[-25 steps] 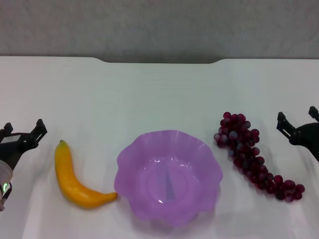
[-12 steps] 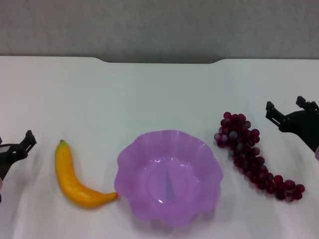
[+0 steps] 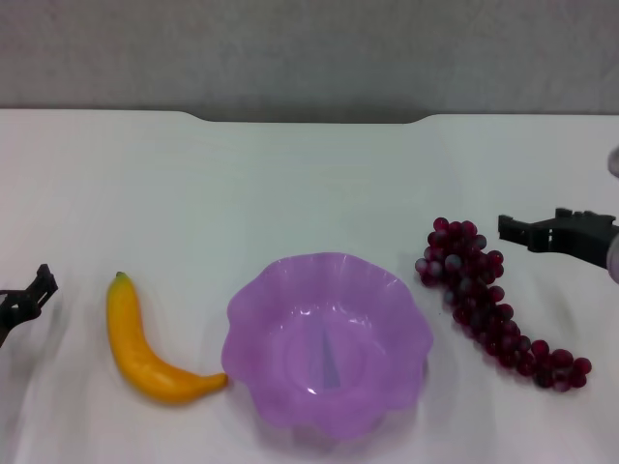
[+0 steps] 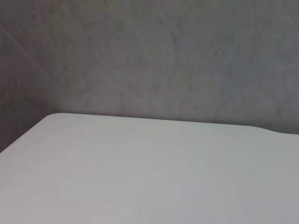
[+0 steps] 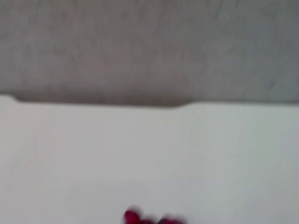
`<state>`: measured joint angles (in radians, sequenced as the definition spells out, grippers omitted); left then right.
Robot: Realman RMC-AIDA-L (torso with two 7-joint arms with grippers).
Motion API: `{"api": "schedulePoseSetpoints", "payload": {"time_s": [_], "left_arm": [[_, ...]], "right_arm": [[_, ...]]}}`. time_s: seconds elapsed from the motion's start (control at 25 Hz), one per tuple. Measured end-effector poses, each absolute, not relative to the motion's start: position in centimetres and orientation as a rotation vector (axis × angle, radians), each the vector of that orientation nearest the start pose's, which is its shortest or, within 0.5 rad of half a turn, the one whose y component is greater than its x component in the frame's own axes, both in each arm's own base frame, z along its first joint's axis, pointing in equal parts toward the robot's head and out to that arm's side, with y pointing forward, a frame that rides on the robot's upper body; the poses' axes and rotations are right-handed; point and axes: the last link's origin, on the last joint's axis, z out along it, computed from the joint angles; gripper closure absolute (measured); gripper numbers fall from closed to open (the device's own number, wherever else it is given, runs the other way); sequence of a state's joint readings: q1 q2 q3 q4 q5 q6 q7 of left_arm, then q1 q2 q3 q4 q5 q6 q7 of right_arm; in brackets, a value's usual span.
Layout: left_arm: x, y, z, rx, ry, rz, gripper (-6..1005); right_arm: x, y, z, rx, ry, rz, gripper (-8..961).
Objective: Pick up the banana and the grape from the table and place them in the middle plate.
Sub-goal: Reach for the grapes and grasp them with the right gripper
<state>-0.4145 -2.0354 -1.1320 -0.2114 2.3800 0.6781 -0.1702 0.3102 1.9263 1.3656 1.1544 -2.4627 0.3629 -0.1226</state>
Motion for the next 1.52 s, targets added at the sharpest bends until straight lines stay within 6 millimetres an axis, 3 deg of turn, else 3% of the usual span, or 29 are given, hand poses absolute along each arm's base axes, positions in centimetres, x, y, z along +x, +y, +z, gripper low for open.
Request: {"api": "schedulePoseSetpoints", "payload": {"time_s": [0.28, 0.64, 1.52], "left_arm": [[-39.7, 33.4, -1.0, -1.486, -0.956, -0.376, 120], [-39.7, 33.5, -0.9, -1.483, -0.96, -0.38, 123], [-39.3, 33.6, -1.3, -1.493, -0.96, -0.384, 128]], "right_arm": [[24.8, 38.1, 0.5, -2.039, 1.229, 0.096, 74], [27.0, 38.4, -1.7, -2.056, 1.329, -0.053, 73], [26.8, 39.5, -5.2, -2.122, 1.135, -0.102, 74]]}}
